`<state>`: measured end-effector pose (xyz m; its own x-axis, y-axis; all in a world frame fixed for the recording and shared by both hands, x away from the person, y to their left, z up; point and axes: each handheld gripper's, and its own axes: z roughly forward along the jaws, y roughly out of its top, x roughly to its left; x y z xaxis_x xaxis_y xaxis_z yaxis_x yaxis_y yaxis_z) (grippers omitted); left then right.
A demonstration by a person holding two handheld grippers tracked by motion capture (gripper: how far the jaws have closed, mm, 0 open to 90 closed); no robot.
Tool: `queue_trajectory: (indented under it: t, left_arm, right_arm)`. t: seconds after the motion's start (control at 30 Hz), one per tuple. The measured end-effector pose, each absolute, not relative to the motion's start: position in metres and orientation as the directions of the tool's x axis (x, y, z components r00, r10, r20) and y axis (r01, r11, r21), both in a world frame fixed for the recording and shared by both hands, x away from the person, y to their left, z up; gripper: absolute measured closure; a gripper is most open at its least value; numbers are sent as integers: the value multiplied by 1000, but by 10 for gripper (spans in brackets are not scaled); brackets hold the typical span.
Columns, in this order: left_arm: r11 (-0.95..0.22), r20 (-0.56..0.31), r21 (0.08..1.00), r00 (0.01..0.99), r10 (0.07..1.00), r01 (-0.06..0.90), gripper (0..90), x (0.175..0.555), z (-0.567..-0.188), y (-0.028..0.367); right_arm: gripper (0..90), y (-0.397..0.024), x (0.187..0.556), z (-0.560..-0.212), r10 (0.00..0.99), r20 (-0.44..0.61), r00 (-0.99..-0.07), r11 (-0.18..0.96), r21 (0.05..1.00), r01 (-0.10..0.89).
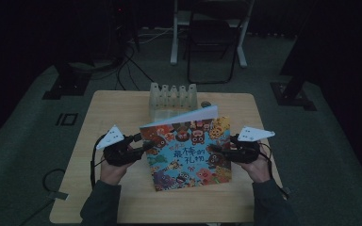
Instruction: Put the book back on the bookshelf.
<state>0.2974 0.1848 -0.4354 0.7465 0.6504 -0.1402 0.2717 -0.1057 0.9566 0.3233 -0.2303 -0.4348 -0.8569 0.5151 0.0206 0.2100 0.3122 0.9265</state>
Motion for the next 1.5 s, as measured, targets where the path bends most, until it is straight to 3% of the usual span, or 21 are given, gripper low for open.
queue_trajectory:
  t: [0.23, 0.63, 0.93, 1.5]
  left_arm:
    - [-105, -101, 972, 774, 625, 211, 630, 292, -423, 178]
    - [-99, -58, 986, 822, 566, 137, 694, 281, -420, 176]
    - [-153, -2, 984, 856, 517, 95, 683, 273, -422, 171]
    - [-171, -21, 979, 889, 458, 111, 629, 278, -437, 153]
  right_arm:
    - [500, -235, 328, -443, 539, 12, -842, 318, 923, 217]
    - [505, -243, 327, -451, 510, -8, -860, 311, 934, 176]
    - [500, -250, 318, -449, 502, -60, -863, 350, 926, 139]
    - [593, -286, 309, -451, 537, -40, -842, 292, 946, 141]
